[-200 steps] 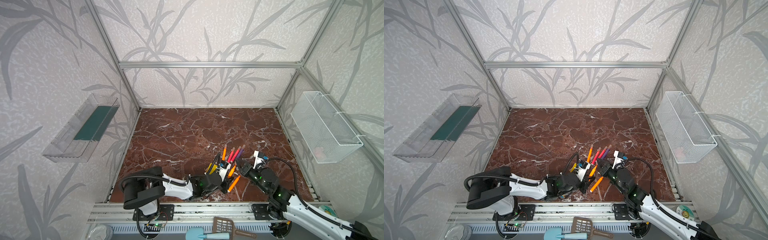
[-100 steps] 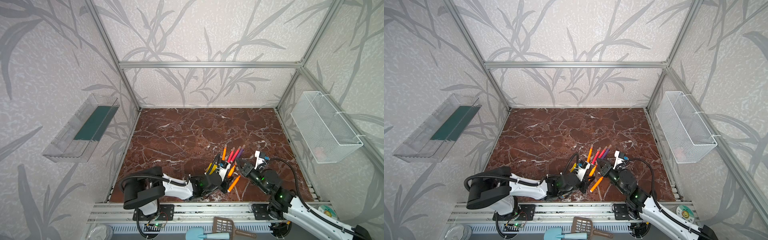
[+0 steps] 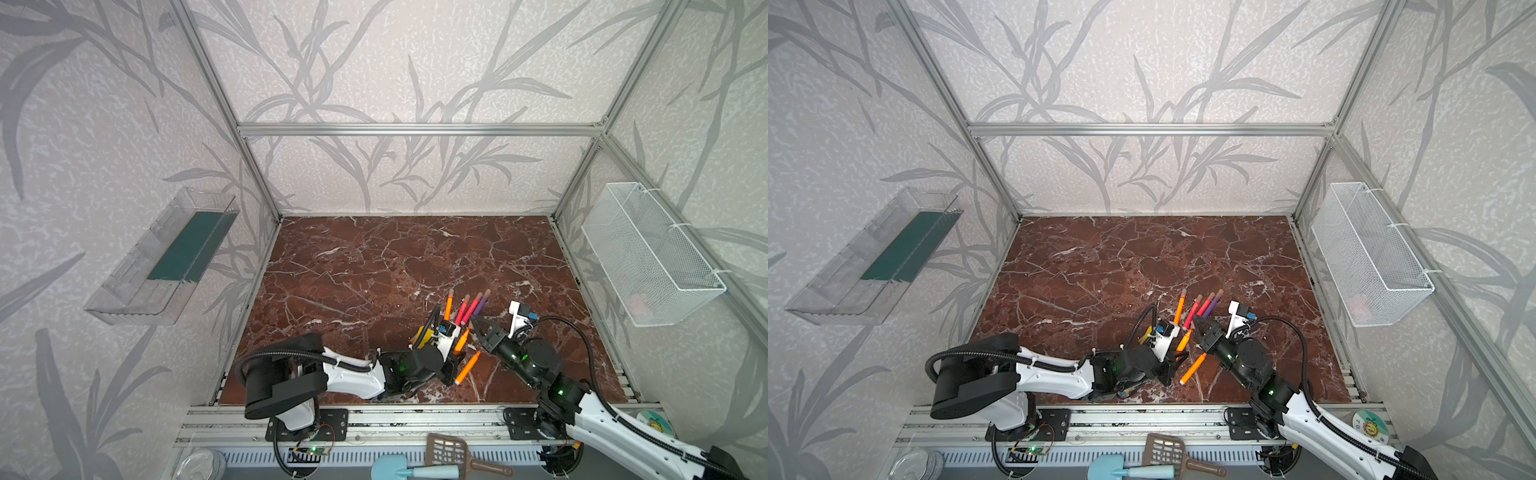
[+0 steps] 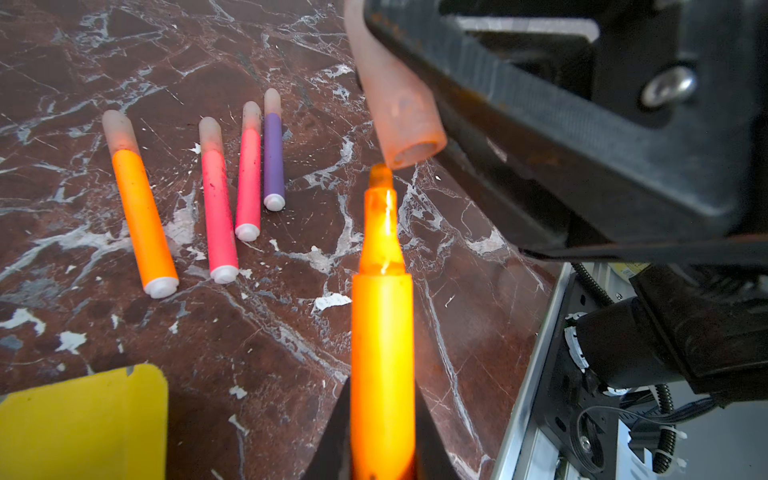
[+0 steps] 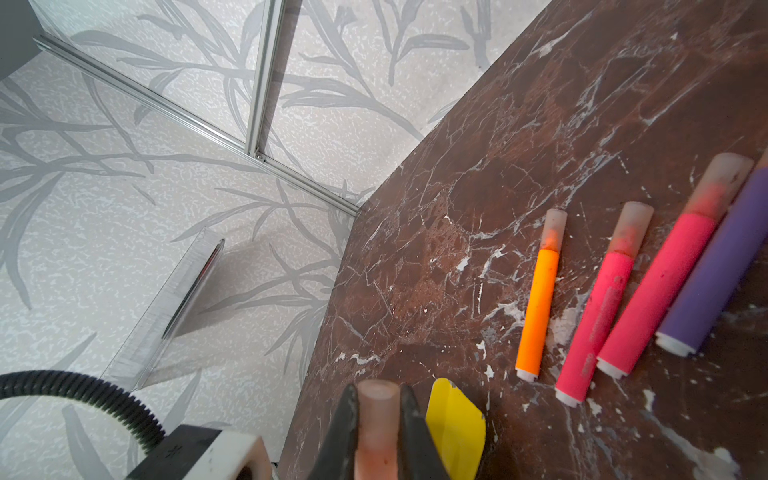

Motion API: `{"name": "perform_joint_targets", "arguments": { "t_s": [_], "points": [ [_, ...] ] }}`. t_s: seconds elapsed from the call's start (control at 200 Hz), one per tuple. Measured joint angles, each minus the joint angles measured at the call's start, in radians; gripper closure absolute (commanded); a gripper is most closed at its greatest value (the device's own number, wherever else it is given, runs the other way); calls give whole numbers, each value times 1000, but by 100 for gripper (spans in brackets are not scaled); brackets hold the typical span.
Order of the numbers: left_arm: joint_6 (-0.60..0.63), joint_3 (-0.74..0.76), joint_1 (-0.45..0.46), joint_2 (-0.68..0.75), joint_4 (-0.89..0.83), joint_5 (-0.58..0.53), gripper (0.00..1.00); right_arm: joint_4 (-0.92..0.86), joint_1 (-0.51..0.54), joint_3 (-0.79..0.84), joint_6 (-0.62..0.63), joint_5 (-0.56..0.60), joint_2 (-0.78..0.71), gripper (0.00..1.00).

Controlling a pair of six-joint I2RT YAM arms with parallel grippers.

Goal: Insert the pens into the pen caps
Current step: 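Press the pale pink cap down onto the orange marker tip with the right gripper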

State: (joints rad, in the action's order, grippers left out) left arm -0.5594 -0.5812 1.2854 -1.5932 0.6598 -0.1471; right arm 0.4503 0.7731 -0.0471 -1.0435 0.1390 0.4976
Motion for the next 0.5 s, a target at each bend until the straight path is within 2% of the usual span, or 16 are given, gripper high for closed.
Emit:
{"name": "perform_joint_targets", "arguments": {
  "t_s": [0.5],
  "points": [
    [1, 0, 0, 0, 6, 15, 100, 21, 0, 0, 4, 16, 60, 100]
  ]
}}
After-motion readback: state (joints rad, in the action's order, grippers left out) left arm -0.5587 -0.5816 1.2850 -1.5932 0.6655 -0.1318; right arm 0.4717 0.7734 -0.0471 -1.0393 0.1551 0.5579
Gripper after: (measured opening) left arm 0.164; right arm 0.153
